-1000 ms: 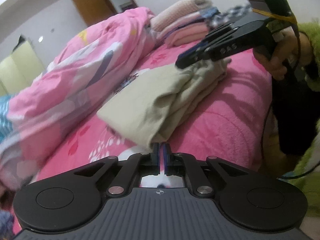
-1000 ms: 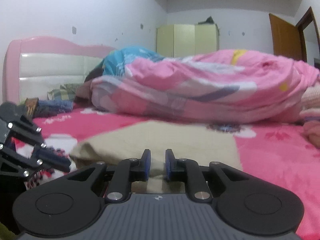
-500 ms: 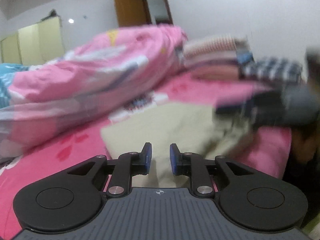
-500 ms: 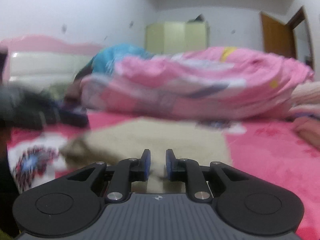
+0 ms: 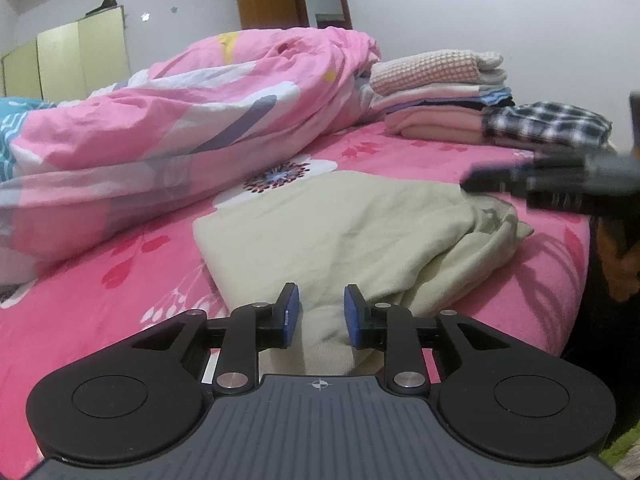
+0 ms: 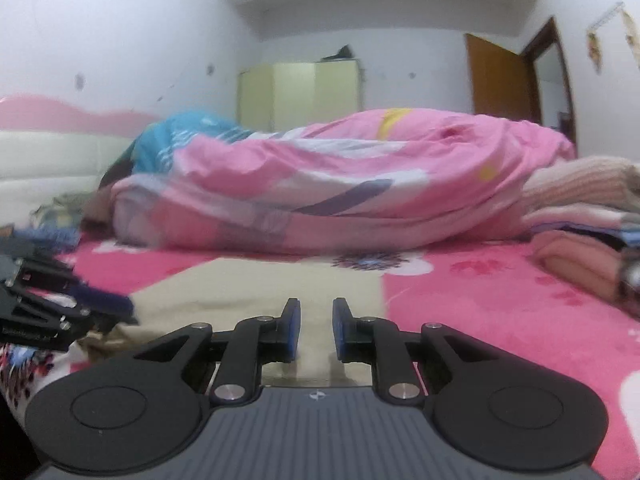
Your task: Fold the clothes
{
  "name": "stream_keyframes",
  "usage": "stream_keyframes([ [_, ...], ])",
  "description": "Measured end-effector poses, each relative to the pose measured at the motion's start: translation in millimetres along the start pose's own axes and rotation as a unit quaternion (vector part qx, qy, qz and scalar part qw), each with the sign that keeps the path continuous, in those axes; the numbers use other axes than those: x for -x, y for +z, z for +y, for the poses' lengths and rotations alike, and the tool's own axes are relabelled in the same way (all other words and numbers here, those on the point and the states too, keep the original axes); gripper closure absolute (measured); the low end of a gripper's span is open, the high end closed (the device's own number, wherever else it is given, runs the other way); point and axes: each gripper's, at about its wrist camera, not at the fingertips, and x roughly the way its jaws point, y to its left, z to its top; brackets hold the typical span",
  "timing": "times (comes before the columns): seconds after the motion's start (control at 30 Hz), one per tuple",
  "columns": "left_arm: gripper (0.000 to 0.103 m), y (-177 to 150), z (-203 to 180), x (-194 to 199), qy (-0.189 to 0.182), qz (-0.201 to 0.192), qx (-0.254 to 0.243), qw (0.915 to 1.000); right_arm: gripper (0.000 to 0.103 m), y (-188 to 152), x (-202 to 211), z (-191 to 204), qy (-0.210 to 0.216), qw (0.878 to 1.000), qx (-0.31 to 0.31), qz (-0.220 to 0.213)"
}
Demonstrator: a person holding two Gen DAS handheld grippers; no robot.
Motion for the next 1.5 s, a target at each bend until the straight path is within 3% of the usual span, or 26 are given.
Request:
stream_keyframes([
  [0.1,0.076,0.1,0.7,-0.3,0.0,0.0,0.005,1.0,0.084,-19.1,-10.7,-10.6,0.009,1.0,-0.005,0.026],
  [0.17,0.075,1.4,1.2,0.2,0.001,0.002,0.005,1.0,0.084,-11.6,-6.7,-16.6,0.015,0.999,-0.015,0.028],
  [0.33,0.074,1.7,2.8,-0.6,-0.001,0.002,0.012,0.9999,0.084,22.4,20.6,-50.4,-0.024,0.995,-0.09,-0.026],
  [0.47,0.074,1.5,2.4,-0.7,0.0,0.003,0.011,0.9999,0.083,33.7,26.4,-49.0,-0.012,0.995,-0.081,-0.049],
  [0.7,0.074,0.9,1.6,-0.5,0.002,0.004,0.009,1.0,0.084,-16.5,-21.9,-31.0,0.004,0.998,-0.043,0.048],
  [0.8,0.074,0.8,1.6,-0.6,0.002,0.004,0.009,0.9999,0.084,7.2,-19.0,-34.3,-0.001,0.998,-0.055,0.044],
  [0.93,0.074,1.5,2.9,-1.5,0.003,0.007,0.02,0.9998,0.084,35.7,-21.5,-25.6,0.009,1.0,-0.018,-0.003],
  [1.0,0.074,1.3,3.0,-1.5,0.005,0.007,0.025,0.9996,0.084,32.7,-37.6,-21.0,0.019,1.0,-0.008,0.013],
  [1.07,0.074,0.2,2.8,-2.0,0.003,0.008,0.031,0.9995,0.084,12.7,-62.8,-15.4,0.025,0.997,0.009,0.071],
  [1.1,0.074,-0.4,2.9,-1.9,0.003,0.007,0.032,0.9994,0.084,1.7,-69.3,-13.5,0.026,0.996,0.011,0.081],
  [1.23,0.074,-0.9,5.3,-1.8,0.0,0.005,0.036,0.9994,0.084,13.7,-64.4,-17.1,0.032,0.996,-0.013,0.083],
  [1.4,0.074,-3.5,5.5,-0.7,-0.001,-0.002,0.04,0.9992,0.084,46.3,-46.4,-8.5,0.067,0.996,-0.048,0.043],
  [1.5,0.074,-3.4,6.5,-1.1,-0.003,-0.002,0.043,0.9991,0.084,46.4,-52.7,7.8,0.091,0.994,-0.043,0.046],
])
